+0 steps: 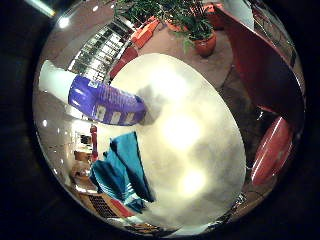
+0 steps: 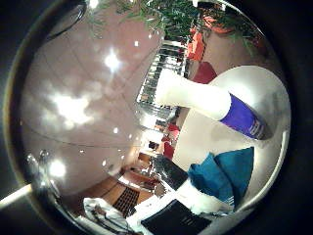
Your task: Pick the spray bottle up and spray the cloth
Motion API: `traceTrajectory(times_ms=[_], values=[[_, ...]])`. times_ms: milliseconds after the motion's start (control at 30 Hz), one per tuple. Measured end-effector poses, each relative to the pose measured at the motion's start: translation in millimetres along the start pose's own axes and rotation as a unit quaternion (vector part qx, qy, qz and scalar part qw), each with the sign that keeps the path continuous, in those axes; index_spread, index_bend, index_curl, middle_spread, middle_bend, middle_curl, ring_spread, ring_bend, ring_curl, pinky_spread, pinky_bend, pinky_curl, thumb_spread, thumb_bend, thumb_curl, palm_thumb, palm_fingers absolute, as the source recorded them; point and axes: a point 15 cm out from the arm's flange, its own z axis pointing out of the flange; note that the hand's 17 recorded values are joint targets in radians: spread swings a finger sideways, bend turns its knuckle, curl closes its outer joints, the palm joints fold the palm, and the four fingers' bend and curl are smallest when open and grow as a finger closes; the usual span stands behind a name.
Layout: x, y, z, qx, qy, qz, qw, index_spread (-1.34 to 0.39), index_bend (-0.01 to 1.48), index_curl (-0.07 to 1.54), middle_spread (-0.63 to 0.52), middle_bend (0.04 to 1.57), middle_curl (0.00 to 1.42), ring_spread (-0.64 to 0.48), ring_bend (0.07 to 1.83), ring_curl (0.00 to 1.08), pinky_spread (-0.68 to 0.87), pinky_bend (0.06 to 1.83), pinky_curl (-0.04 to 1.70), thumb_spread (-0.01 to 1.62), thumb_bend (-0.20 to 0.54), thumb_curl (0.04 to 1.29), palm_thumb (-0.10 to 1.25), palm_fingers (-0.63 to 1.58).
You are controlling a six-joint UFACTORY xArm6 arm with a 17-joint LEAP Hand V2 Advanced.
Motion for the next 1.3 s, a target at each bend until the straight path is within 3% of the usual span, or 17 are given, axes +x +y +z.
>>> traceTrajectory(times_ms=[400,533,633,700,767,800,867,967,1067,1300], values=[[-27,9,61,-0.031,-0.008,-0.018,0.999,0.0,0.16,0.26,0.26,0.22,0.33,0.26,0.4,0.26,0.38,0.39,0.32,1.02,-0.026,0.31,0.54,0.07],[-40,13,82,-0.033,-0.015,-0.023,0.999,-0.01,0.16,0.27,0.24,0.27,0.35,0.24,0.45,0.27,0.37,0.36,0.31,1.03,-0.011,0.33,0.61,0.2],[-52,14,97,-0.03,-0.025,-0.021,0.999,-0.06,0.16,0.27,0.16,0.35,0.37,0.19,0.59,0.3,0.33,0.35,0.29,1.03,-0.001,0.38,0.75,0.42],[-60,13,104,-0.024,-0.035,-0.016,0.999,-0.13,0.17,0.27,0.04,0.47,0.42,0.08,0.74,0.33,0.22,0.39,0.28,1.03,0.017,0.41,0.85,0.7],[-67,12,109,-0.019,-0.045,-0.011,0.999,-0.22,0.16,0.26,-0.08,0.55,0.46,-0.08,0.87,0.38,0.02,0.6,0.32,1.01,0.015,0.44,0.94,1.0],[-70,12,112,-0.016,-0.05,-0.008,0.999,-0.24,0.17,0.27,-0.11,0.57,0.47,-0.11,0.88,0.39,-0.04,0.66,0.35,1.0,0.01,0.45,0.95,1.05],[-79,14,121,-0.016,-0.061,-0.004,0.998,-0.31,0.3,0.35,-0.17,0.7,0.53,-0.19,0.94,0.43,-0.25,0.81,0.41,1.0,-0.007,0.46,0.99,1.25],[-88,19,132,-0.02,-0.076,0.003,0.997,-0.31,0.6,0.48,-0.15,0.86,0.58,-0.19,1.05,0.47,-0.34,0.89,0.45,1.05,-0.006,0.47,1.02,1.42],[-97,23,141,-0.025,-0.087,0.006,0.996,-0.25,0.87,0.6,-0.13,1.03,0.62,-0.18,1.18,0.51,-0.32,1.04,0.53,1.14,-0.008,0.48,1.04,1.39],[-130,29,144,-0.042,-0.114,-0.008,0.993,-0.19,1.11,0.69,-0.1,1.26,0.67,-0.16,1.37,0.58,-0.23,1.24,0.7,1.17,-0.005,0.53,1.05,1.25]])
